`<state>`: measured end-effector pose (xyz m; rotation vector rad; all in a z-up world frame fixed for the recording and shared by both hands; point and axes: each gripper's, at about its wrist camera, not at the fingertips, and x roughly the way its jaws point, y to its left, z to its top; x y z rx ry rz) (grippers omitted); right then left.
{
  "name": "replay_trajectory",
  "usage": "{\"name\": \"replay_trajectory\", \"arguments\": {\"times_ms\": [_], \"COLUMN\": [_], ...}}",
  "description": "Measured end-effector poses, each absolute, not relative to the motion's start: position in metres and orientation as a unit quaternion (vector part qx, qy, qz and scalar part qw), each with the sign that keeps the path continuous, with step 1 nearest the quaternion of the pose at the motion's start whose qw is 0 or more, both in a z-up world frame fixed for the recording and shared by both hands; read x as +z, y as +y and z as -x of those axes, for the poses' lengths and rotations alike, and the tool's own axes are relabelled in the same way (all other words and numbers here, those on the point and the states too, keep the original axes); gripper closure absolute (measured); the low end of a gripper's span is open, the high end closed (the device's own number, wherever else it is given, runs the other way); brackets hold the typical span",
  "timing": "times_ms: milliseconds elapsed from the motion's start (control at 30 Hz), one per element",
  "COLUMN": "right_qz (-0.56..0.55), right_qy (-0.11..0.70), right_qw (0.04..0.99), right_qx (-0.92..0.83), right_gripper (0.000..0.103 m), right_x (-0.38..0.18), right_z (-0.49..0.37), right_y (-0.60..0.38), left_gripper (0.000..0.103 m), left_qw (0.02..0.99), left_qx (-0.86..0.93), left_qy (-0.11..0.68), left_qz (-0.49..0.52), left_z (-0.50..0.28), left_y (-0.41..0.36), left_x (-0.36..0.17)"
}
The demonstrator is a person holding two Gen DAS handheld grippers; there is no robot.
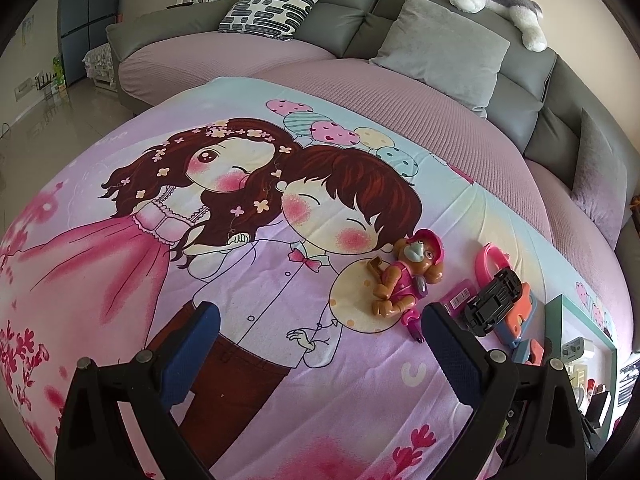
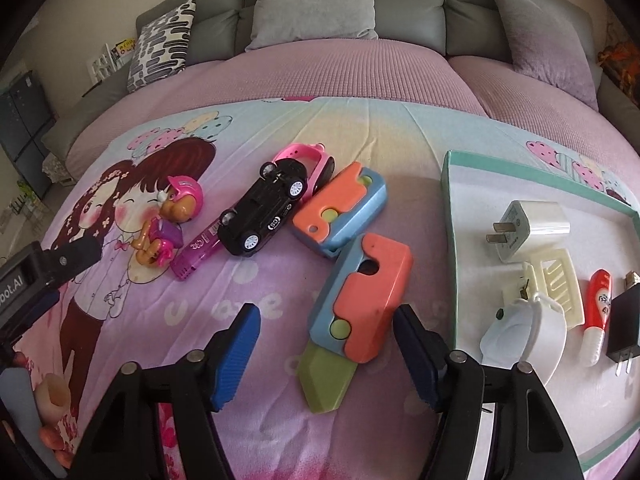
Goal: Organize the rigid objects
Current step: 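Grasp the orange-and-blue toy knife with the right tool, then grasp the pink puppy figure with the left tool while the right tool lifts the toy knife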
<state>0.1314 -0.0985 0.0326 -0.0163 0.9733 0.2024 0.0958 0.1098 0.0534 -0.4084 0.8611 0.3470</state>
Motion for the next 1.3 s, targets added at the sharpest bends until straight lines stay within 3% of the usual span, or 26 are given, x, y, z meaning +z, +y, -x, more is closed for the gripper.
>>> {"name": "replay_trajectory", "arguments": {"times_ms": [200,300,500,600,867,1067,1100,1133,1300], "right_qz": [0.013,0.016,0.042,0.023,-0.004,-0.002,-0.002,-0.003,-0.006], "right_qy": [0.454,0.45,0.445,0.45,0.456,0.456,0.456,0.456,0.456], "right_qw": [0.886,0.889,0.892,0.889,0.885,0.885,0.885,0.885,0.885], "right_qx": [0.088,0.082,0.073,0.087,0.095,0.093,0.094,0.094,0.096], "right_gripper": [0.034,0.046,0.048,0.057,0.057,0.057,0.057,0.058,0.058], "right_x": [0.032,0.032,0.028,0.028,0.026,0.025,0.025,0.025,0.026], "right_z": [-0.134,-0.137,-0.142,-0.144,-0.146,-0.146,-0.146,-0.146,-0.146], "right_y": [-0.096,-0.097,-0.092,-0.096,-0.101,-0.101,-0.101,-0.101,-0.103], "left_gripper": [0.003,0.003,0.003,0.003,0.004,0.041,0.057,0.062,0.062], "left_qw": [0.874,0.874,0.874,0.868,0.863,0.862,0.865,0.865,0.868], "left_qx": [0.165,0.162,0.143,0.14,0.144,0.131,0.129,0.126,0.117], "left_qy": [0.416,0.419,0.433,0.448,0.456,0.458,0.455,0.453,0.451], "left_qz": [0.188,0.183,0.168,0.162,0.166,0.173,0.17,0.173,0.171], "left_z": [-0.101,-0.109,-0.133,-0.146,-0.158,-0.162,-0.161,-0.161,-0.156], "left_y": [0.106,0.102,0.088,0.084,0.083,0.085,0.084,0.085,0.083], "left_x": [0.052,0.051,0.048,0.041,0.027,0.019,0.019,0.02,0.022]}}
